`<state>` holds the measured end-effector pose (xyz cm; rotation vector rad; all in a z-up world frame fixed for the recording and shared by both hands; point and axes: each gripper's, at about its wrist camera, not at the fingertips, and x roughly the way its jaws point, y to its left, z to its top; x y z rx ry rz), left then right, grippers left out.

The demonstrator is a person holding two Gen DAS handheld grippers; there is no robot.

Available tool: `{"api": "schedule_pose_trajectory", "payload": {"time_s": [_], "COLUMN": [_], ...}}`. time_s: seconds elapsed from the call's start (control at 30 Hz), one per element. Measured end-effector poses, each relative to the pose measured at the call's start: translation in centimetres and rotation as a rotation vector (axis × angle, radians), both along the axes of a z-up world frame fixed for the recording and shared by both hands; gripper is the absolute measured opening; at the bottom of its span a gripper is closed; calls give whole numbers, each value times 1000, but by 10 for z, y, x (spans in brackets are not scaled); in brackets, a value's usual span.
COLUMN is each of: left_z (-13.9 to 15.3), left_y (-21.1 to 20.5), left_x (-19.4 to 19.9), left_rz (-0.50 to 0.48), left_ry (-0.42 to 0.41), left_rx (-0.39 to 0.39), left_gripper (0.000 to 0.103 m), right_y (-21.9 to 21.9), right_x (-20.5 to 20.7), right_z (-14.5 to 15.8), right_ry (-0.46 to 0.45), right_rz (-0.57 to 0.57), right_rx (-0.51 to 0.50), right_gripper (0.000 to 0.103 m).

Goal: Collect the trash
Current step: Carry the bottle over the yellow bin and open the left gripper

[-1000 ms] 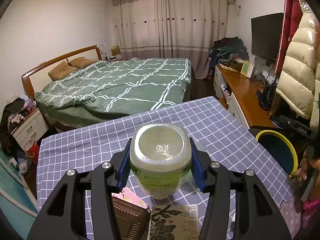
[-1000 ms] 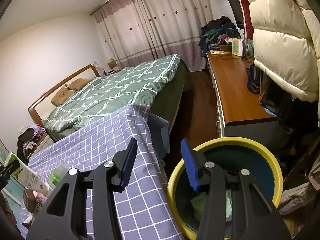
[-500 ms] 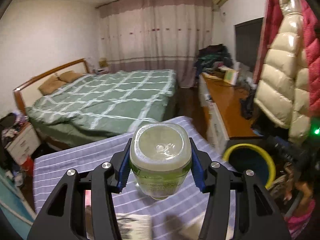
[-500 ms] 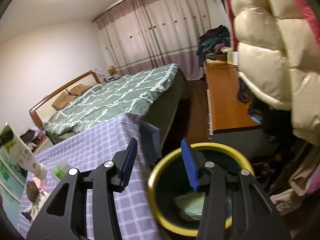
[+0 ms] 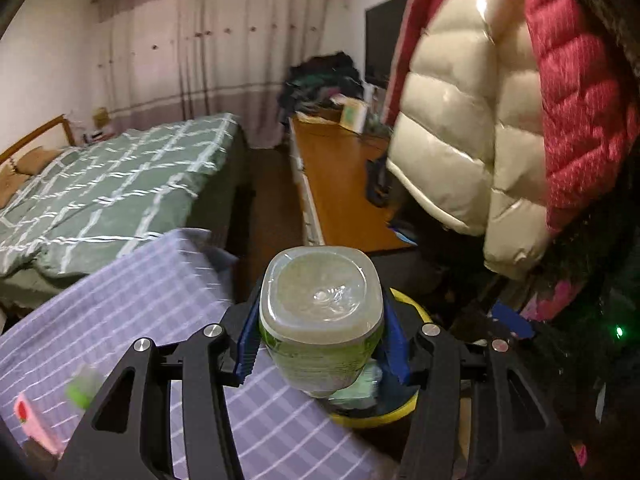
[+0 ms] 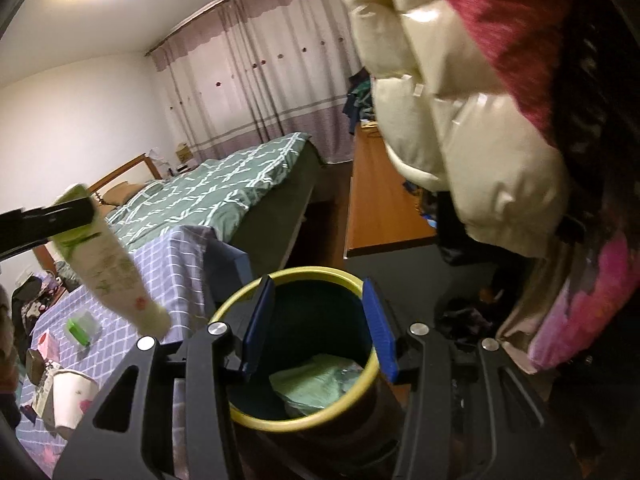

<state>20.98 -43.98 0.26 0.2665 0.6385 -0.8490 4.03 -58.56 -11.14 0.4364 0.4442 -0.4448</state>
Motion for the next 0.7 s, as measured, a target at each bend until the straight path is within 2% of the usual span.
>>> {"api": "schedule_pose_trajectory", "payload": {"time_s": [0.2,0.27,0.3,0.33,0.37,0.5,0.6,0.7], "left_z": [-33,-44,-48,-50,-50,-35,-11,10], "left_y": [-49,-58,-62,-64,-63,-42,-7,34], "left_x": [5,10,13,14,14,9,0,-4], "left_rz": [-7,11,27,49,61,73,109,159], "left_ry": [38,52,49,38,29,6,-61,-110], "left_rx": [36,50,60,63,58,27,-23,-69], "left_gripper": [52,54,66,73,73,78,91,92], "right_y": [-16,-16,-16,-16,-16,-13,-7,4], "right_x": [-10,-13,-13,-14,-14,-10,-5,4], "right_z": [-13,-14,-15,-15,-15,-17,-19,-21], "right_ry": [10,10,9,7,6,7,8,22], "right_rz": [-28,-36,-37,-33,-31,-17,-7,19], "right_rx": [32,33,34,38,40,42,45,48], "right_gripper": [45,50,50,50,50,51,51,51]}}
